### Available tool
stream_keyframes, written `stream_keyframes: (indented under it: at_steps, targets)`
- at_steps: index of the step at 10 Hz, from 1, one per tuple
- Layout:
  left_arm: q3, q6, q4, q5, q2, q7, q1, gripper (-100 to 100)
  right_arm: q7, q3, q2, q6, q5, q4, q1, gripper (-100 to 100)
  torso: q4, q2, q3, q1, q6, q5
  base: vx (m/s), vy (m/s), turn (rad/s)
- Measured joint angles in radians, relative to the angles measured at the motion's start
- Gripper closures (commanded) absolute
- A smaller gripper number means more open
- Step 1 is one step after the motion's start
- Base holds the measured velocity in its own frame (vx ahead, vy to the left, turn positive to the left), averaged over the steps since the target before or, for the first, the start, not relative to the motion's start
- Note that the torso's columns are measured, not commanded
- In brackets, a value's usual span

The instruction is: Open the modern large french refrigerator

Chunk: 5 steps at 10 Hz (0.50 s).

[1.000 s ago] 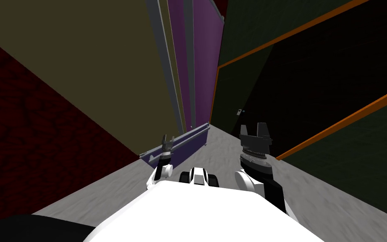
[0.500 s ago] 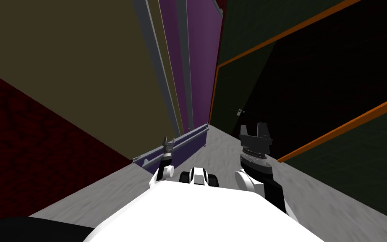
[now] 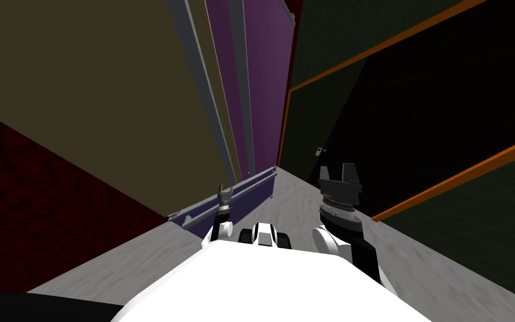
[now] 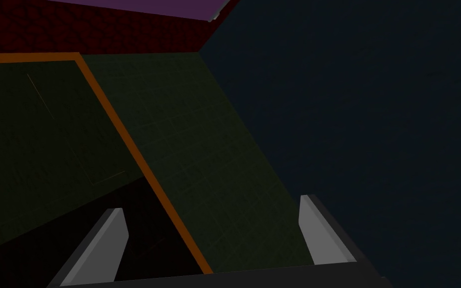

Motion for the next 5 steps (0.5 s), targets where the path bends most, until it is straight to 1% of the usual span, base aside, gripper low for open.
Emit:
stream_keyframes:
  at_steps: [1,2,3,5]
  targets:
    - [-0.004,-0.014,0.033,0.008,-0.001,0.009,-0.009,-100,0.000,0.000,0.000,0.000,0.000,0.000,0.000,0,0.001,0.003,0.002,0.001,-0.003,0.000,0.098,-0.084,0.010]
    - [-0.005,-0.023,0.056,0.017,0.000,0.017,-0.016,-100,0.000,0.000,0.000,0.000,0.000,0.000,0.000,0,0.002,0.007,0.004,0.002,-0.004,0.000,0.047,-0.041,0.006]
    - [-0.005,-0.025,0.058,0.018,0.000,0.019,-0.017,-100,0.000,0.000,0.000,0.000,0.000,0.000,0.000,0,0.003,0.011,0.006,0.005,-0.004,0.000,0.019,-0.010,0.024]
    - [0.001,0.007,0.043,0.021,0.003,0.015,-0.036,-100,0.000,0.000,0.000,0.000,0.000,0.000,0.000,0,0.003,0.010,0.006,0.005,-0.004,0.001,0.009,-0.001,0.019]
